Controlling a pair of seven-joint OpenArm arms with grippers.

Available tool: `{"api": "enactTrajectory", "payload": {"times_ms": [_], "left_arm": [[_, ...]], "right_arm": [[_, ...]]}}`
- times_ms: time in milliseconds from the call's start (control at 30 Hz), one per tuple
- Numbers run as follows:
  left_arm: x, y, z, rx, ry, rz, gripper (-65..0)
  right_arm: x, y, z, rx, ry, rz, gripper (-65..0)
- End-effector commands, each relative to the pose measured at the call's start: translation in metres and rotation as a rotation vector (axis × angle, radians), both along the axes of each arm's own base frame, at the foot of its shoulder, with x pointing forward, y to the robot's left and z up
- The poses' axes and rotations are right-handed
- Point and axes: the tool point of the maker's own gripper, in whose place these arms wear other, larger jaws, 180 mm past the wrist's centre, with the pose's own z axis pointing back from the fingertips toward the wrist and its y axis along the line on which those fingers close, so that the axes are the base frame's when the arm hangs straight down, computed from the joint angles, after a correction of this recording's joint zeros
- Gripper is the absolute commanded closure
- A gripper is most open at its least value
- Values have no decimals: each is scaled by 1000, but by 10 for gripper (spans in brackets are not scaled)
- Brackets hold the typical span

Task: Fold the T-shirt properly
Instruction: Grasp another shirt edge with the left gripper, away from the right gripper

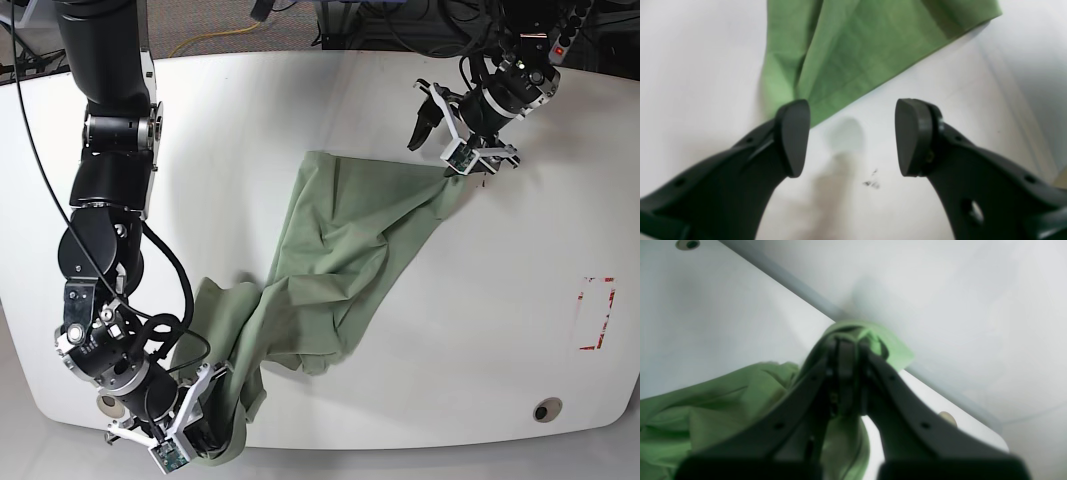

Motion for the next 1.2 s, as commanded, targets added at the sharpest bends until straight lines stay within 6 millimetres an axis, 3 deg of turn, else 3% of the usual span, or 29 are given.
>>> {"api": "enactTrajectory", "payload": {"times_ms": [0, 400, 600, 767, 1000, 1167], "left_arm": [[12, 4, 16, -17, -55, 26, -375], [57, 84, 42, 117, -106, 234, -376], [66, 107, 21, 158, -13, 256, -378], [66, 94, -2, 157, 58, 204, -378], [58, 94, -28, 133, 138, 210, -378], [60, 95, -35, 122, 160, 216, -378]], "right_arm": [[2, 0, 30, 23, -82, 9, 0], [-1, 2, 15, 29, -52, 14, 0], [-2, 2, 14, 29, -50, 14, 0], [-2, 2, 14, 29, -50, 14, 0], [-2, 2, 14, 30, -52, 15, 0], [-2, 2, 14, 30, -52, 15, 0]]}}
